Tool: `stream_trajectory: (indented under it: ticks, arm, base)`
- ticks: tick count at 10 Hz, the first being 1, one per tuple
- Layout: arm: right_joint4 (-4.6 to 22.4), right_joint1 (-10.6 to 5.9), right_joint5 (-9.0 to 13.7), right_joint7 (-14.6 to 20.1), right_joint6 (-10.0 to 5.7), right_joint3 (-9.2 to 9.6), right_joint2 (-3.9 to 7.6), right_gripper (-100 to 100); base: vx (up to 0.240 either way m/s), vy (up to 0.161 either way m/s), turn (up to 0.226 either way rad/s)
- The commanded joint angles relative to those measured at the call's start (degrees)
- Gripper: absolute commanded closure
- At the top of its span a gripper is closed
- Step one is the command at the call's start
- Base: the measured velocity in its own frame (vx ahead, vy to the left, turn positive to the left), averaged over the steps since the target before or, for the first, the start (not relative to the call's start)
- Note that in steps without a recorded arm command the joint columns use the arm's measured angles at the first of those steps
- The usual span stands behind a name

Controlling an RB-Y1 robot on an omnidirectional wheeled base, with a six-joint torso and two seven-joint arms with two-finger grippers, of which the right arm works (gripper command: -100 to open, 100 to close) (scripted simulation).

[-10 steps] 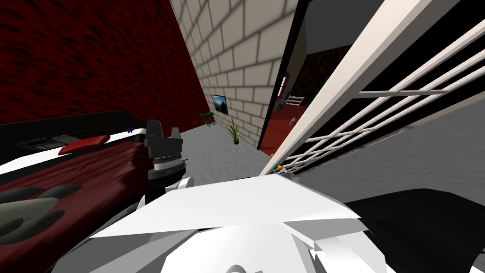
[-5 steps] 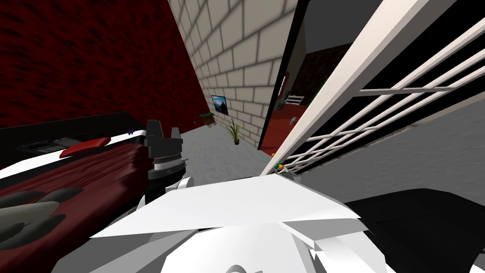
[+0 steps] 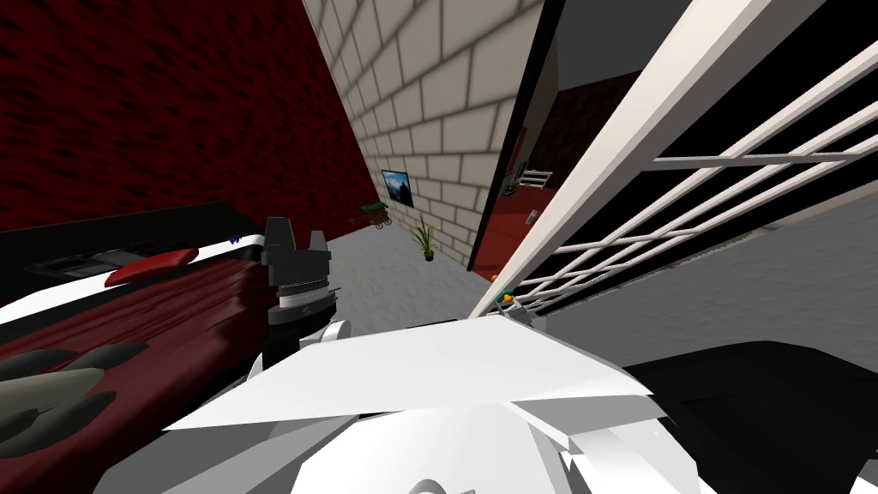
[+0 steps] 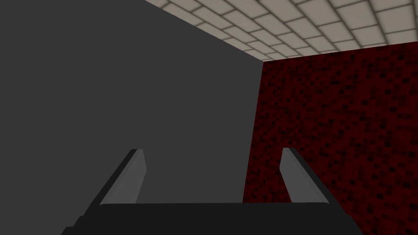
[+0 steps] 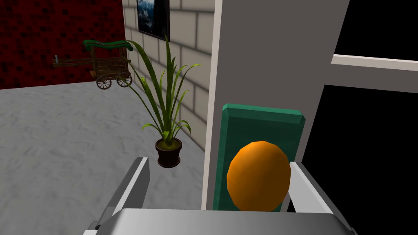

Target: Pull the door open

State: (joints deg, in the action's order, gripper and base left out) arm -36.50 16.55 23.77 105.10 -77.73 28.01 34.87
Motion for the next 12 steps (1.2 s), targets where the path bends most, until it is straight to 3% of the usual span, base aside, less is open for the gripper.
stream_trajectory:
  ticks: [1,5,6,11,12]
  arm:
    - [2.16,-0.95,-1.41,0.87,-2.04,1.97,-2.26,100]
    - [2.16,-0.95,-1.41,0.87,-2.04,1.97,-2.26,100]
    - [1.78,0.26,-0.30,0.88,-1.74,0.51,-0.17,100]
    - [6.49,-0.01,-1.10,1.65,-6.02,1.57,-1.72,100]
    - [6.49,-0.01,-1.10,1.65,-6.02,1.57,-1.72,100]
  base:
    - [-0.008,0.012,0.008]
    - [0.003,0.000,-0.004]
    - [-0.011,-0.044,-0.011]
    - [-0.027,-0.039,0.005]
    - [-0.029,-0.029,0.001]
